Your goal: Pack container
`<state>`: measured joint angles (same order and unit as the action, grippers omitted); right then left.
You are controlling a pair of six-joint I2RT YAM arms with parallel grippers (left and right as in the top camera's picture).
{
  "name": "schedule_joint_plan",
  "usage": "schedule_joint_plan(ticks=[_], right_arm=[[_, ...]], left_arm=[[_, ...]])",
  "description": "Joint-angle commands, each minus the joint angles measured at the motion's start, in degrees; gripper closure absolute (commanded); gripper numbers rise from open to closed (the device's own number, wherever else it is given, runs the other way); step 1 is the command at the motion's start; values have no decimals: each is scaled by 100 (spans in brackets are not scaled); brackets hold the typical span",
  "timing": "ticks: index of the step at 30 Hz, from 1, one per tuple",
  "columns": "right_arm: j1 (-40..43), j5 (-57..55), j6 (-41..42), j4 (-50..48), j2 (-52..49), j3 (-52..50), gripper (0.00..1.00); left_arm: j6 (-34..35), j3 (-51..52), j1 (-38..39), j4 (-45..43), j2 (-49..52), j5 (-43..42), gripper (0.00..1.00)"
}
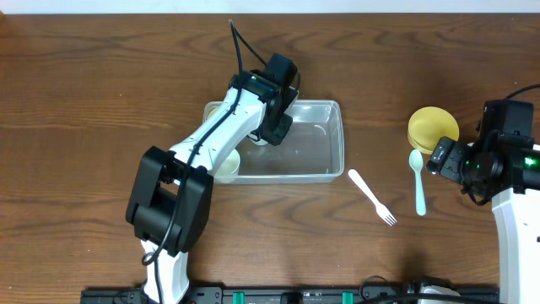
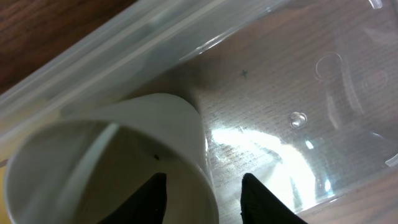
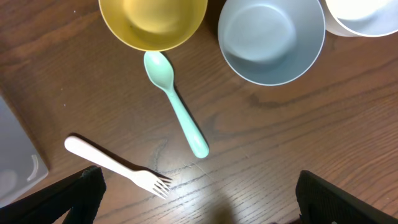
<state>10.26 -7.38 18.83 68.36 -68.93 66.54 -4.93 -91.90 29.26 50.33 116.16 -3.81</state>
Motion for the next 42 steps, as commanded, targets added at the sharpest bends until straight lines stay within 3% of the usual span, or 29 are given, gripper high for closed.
schedule_joint_plan(ticks=[1, 5, 14, 23, 31, 36, 42], right_arm=[[37, -57, -72, 22, 76, 81, 1], [37, -55, -94, 22, 76, 81, 1], [37, -55, -114, 17, 76, 81, 1], [37, -48, -111, 17, 76, 81, 1], [37, 79, -229, -111, 79, 96, 1], [26, 750, -905, -503, -87, 391, 1], [-103, 761, -1416, -369, -1137, 1438, 1]], left_arm=[[-46, -2, -24, 11, -7, 90, 59], [-68, -7, -24, 11, -13, 94, 58], [-68, -72, -24, 35, -728, 463, 24], [247, -72, -146, 317, -2286, 887, 13], [1296, -70, -1547, 881, -3088, 772, 10], [1434, 66, -2796, 1003, -3108, -549, 9], [1510, 352, -3368, 999, -3058, -730, 10]])
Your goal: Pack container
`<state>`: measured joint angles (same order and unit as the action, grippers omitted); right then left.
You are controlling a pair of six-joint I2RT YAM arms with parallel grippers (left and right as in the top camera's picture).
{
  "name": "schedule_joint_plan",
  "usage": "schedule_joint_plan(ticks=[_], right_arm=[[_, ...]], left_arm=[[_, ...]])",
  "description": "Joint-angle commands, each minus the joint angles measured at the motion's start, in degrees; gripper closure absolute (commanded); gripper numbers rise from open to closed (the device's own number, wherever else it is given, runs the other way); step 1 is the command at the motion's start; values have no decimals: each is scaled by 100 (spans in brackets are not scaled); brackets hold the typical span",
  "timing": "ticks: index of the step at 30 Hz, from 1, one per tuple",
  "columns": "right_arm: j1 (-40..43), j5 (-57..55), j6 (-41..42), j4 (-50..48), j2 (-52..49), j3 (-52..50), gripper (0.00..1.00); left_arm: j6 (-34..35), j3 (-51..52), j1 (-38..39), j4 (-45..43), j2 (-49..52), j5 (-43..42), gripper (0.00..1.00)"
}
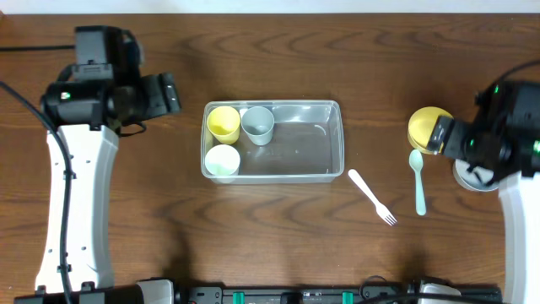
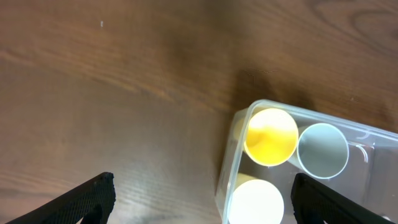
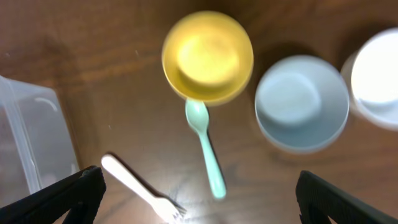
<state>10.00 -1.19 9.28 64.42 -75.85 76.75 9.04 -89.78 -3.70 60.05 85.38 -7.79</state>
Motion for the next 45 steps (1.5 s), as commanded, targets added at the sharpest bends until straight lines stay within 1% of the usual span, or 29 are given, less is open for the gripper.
schedule_joint_plan(ticks=[1, 5, 8, 13, 16, 19, 23, 26, 28, 31, 34, 37, 38, 45], right_arm=[[-96, 140, -494, 68, -739, 680, 1], [-122, 151, -562, 96, -1709, 1394, 1], [-216, 164, -780, 133, -2350, 1663, 1], [-470, -144, -870, 37, -3132, 1668, 2], [-597, -417, -669, -92, -3567, 1668, 2], [-662, -442, -538, -251, -3976, 1668, 3], [-675, -442, -339, -385, -4341, 1668, 7], [-664, -442, -199, -435, -4485, 1668, 13], [-664, -442, -138, -448, -4527, 1668, 20], [-664, -439, -114, -457, -4535, 1668, 33], [-664, -439, -94, -461, -4535, 1668, 42], [-664, -439, -94, -459, -4535, 1668, 56], [-664, -439, -94, -457, -4535, 1668, 58], [-669, -439, -96, -514, -4542, 1620, 60]], left_arm=[[111, 155, -79, 24, 33, -315, 10], [114, 177, -79, -13, 68, -315, 10], [111, 181, -79, -11, 79, -315, 9], [114, 181, -79, -13, 79, -315, 9], [114, 181, -79, -9, 79, -317, 9], [114, 181, -76, 15, 79, -317, 9], [111, 181, -79, 55, 79, -315, 9], [111, 181, -79, 55, 79, -315, 9], [111, 181, -79, 55, 79, -315, 9], [111, 181, -79, 55, 79, -315, 9], [111, 181, -79, 55, 79, -315, 9], [111, 181, -79, 57, 79, -315, 9], [111, 181, -79, 55, 79, -315, 9], [111, 181, -79, 76, 79, -317, 9]])
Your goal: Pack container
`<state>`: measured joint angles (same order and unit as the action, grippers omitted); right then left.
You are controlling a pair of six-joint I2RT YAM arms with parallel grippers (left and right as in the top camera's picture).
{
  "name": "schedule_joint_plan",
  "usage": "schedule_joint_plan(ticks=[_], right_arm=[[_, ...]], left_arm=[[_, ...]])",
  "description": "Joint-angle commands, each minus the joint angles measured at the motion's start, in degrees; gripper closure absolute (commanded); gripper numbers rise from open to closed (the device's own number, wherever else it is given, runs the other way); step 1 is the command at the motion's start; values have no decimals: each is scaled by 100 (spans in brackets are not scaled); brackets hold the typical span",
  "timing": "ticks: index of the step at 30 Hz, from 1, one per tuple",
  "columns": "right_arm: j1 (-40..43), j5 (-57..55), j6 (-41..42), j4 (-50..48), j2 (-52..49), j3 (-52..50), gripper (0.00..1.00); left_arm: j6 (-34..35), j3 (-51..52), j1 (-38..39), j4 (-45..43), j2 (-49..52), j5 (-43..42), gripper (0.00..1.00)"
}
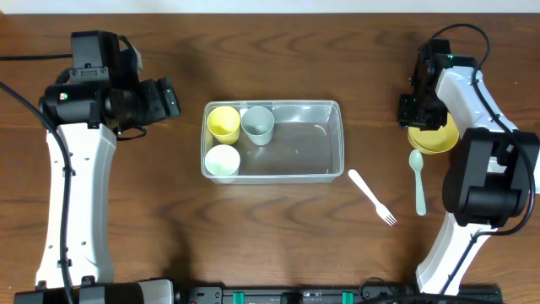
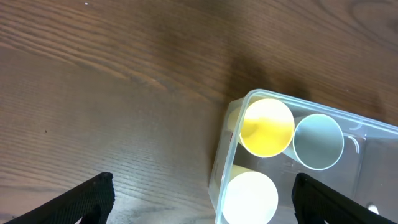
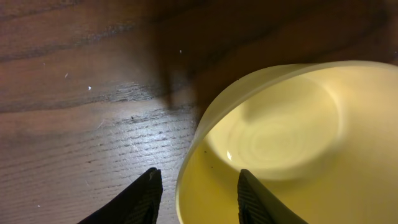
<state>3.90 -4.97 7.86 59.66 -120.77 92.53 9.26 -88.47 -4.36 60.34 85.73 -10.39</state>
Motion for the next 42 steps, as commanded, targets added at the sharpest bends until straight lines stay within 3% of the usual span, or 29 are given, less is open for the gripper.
schedule_joint_plan(ticks=[1, 13, 19, 23, 36, 42], right_arm=[[-59, -61, 46, -52, -59, 35, 61], [-59, -61, 50, -76, -308, 24, 64], [-55, -61, 116, -105, -308, 24, 79], [-55, -61, 114, -107, -308, 24, 80], [-61, -61, 111, -142, -306, 26, 99], [-120, -61, -22, -59, -184, 210, 99]], left_arm=[[92, 50, -13, 48, 44, -55, 9], [90, 50, -13, 50, 44, -57, 9], [92, 50, -13, 48, 44, -55, 9], [92, 50, -13, 48, 44, -57, 9], [92, 50, -13, 48, 44, -55, 9], [90, 50, -13, 48, 44, -55, 9]])
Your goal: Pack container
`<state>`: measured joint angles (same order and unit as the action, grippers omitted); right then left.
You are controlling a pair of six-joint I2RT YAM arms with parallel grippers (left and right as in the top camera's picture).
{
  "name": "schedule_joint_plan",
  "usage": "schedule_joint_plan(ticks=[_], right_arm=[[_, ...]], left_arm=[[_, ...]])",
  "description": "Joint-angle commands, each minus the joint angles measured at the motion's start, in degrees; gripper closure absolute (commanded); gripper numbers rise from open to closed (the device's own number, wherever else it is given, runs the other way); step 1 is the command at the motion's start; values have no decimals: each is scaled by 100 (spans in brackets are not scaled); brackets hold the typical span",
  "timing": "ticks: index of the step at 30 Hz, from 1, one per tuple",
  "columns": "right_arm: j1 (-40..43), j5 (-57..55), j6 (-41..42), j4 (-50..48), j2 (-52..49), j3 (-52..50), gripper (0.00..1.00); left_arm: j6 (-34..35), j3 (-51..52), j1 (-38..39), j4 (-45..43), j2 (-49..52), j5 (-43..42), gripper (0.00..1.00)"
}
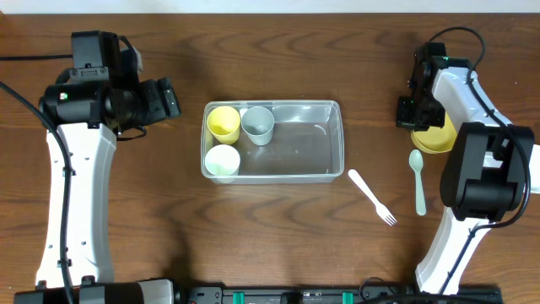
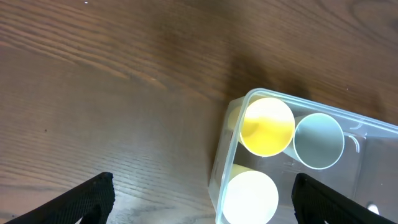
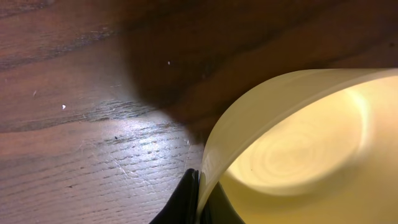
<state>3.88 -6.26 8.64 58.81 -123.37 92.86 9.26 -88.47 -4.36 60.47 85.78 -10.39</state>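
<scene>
A clear plastic container [image 1: 325, 139] sits mid-table holding a yellow cup [image 1: 223, 122], a grey-blue cup [image 1: 258, 124] and a pale cup [image 1: 222, 160] at its left end. At the right, my right gripper [image 3: 200, 202] is shut on the rim of the yellow bowl [image 3: 298, 155], which rests on the table [image 1: 434, 138]. My left gripper [image 2: 199, 199] hangs high over the table left of the container, open and holding nothing. A mint spoon [image 1: 417, 179] and a white fork [image 1: 371, 196] lie right of the container.
The container's right two thirds hold nothing. The spoon lies just in front of the yellow bowl and the fork lies between spoon and container. My left arm [image 1: 80, 169] stands along the table's left side.
My right gripper's fingers stood apart on either side of the yellow bowl's rim; now they are shut on that rim. The left arm has not moved.
My left gripper was inside the container at a cup while my right hung high over bowls, spoon and fork. Then the left was back at the left side, three cups in the container. The right came down to the yellow bowl, straddled its rim, and now grips it.
</scene>
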Motion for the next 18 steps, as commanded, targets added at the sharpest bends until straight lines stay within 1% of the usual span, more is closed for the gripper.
schedule_joint_plan(ticks=[1, 6, 9, 12, 14, 18], right_arm=[[-146, 68, -146, 118, 133, 280, 99], [-422, 70, -503, 723, 629, 1056, 99], [-754, 131, -951, 1029, 1071, 1478, 99], [-1276, 455, -1764, 1152, 1589, 1628, 99], [-1674, 481, -2138, 1152, 1849, 1628, 99], [-2533, 476, -2557, 1176, 2085, 1626, 99]], left_arm=[[90, 50, -13, 35, 39, -55, 9], [90, 50, -13, 33, 39, -55, 9], [90, 50, -13, 33, 39, -55, 9], [90, 50, -13, 33, 39, -55, 9], [90, 50, -13, 33, 39, -55, 9], [90, 50, -13, 35, 39, -55, 9]])
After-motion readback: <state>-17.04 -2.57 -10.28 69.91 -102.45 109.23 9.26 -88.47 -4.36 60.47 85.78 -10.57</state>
